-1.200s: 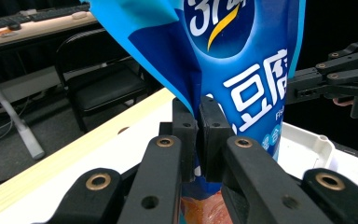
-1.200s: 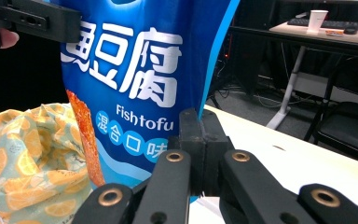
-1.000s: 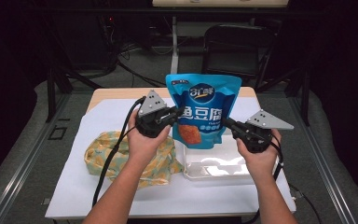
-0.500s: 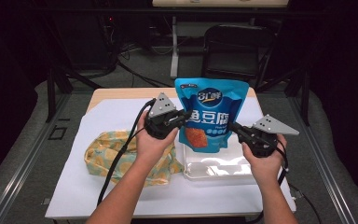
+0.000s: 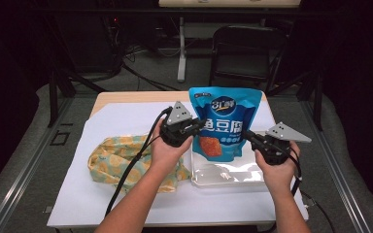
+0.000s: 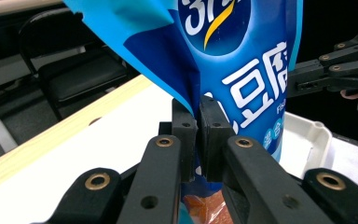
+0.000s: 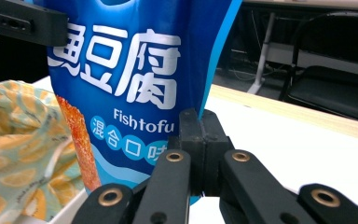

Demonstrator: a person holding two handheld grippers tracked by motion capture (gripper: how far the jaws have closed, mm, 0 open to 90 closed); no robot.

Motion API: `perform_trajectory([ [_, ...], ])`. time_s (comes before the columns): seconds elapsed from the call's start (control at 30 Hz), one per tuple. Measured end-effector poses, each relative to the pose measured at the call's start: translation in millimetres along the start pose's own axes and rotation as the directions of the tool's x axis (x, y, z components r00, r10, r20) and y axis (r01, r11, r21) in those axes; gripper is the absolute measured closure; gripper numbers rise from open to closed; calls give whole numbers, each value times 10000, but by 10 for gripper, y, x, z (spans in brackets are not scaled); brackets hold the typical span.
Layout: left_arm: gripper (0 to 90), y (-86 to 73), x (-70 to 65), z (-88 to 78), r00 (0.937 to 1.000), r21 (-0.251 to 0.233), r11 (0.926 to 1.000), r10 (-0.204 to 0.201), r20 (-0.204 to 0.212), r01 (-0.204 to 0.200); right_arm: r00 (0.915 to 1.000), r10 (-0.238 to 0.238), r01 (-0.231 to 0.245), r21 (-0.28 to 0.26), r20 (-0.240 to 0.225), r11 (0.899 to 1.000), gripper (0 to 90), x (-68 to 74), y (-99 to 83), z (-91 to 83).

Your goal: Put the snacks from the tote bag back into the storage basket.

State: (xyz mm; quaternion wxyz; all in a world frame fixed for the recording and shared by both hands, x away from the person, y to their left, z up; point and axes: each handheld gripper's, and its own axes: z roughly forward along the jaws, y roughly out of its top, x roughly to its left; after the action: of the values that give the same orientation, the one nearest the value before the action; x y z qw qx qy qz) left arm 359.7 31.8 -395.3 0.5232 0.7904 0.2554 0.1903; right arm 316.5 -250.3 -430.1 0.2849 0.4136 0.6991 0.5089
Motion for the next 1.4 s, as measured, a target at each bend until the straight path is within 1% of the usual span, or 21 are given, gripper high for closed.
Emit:
perform_trajectory([
  [0.2, 868, -71, -14, 89, 9999, 153, 9999, 10, -122, -8, 9998, 143, -145, 176, 137, 9997, 900, -34, -86, 68],
  [0.37, 867, -131, -21, 150, 9999, 301, 9995, -9, -172, 14, 9996, 135, -144, 383, 231, 9992, 900, -61, -139, 105],
  [0.43, 866, -150, -31, 175, 9996, 404, 9992, 81, -256, -71, 9996, 173, -182, 388, 245, 9991, 900, -63, -168, 129],
  [0.57, 864, -181, -31, 222, 9992, 628, 9978, 239, -331, -218, 9994, 201, -216, 572, 269, 9981, 900, -78, -228, 170],
  [0.8, 863, -277, -2, 286, 9996, 830, 9965, 72, -268, -49, 9993, 196, -219, 751, 311, 9969, 900, -87, -304, 230],
  [0.87, 861, -299, 1, 302, 9996, 990, 9951, 71, -261, -45, 9994, 142, -169, 895, 303, 9958, 900, -92, -329, 247],
  [0.9, 859, -309, -1, 310, 9996, 1075, 9942, 90, -277, -59, 9994, 201, -227, 917, 292, 9955, 900, -89, -346, 263],
  [1.03, 851, -350, -13, 337, 9991, 1337, 9908, 267, -335, -220, 9994, 208, -240, 1147, 289, 9931, 900, -97, -406, 318],
  [1.07, 849, -363, -13, 337, 9993, 1226, 9923, 187, -322, -147, 9993, 213, -248, 1169, 307, 9928, 900, -98, -416, 326],
  [1.17, 842, -373, -4, 319, 9997, 1211, 9926, 51, -224, -23, 9994, 268, -290, 1153, 209, 9929, 897, -110, -427, 324],
  [1.2, 836, -376, -7, 318, 9998, 1172, 9931, 44, -196, -21, 9994, 285, -308, 1180, 213, 9925, 894, -115, -430, 318],
  [1.23, 831, -376, -11, 314, 9999, 1179, 9930, 59, -156, -41, 9995, 206, -233, 1226, 226, 9922, 890, -128, -434, 312],
  [1.33, 818, -377, -21, 302, 9999, 1197, 9928, 99, -117, -84, 9990, 423, -433, 1206, 107, 9918, 882, -151, -448, 307],
  [1.4, 815, -385, -22, 300, 9999, 1145, 9934, 80, -106, -67, 9987, 488, -498, 1173, 114, 9918, 877, -152, -455, 310],
])
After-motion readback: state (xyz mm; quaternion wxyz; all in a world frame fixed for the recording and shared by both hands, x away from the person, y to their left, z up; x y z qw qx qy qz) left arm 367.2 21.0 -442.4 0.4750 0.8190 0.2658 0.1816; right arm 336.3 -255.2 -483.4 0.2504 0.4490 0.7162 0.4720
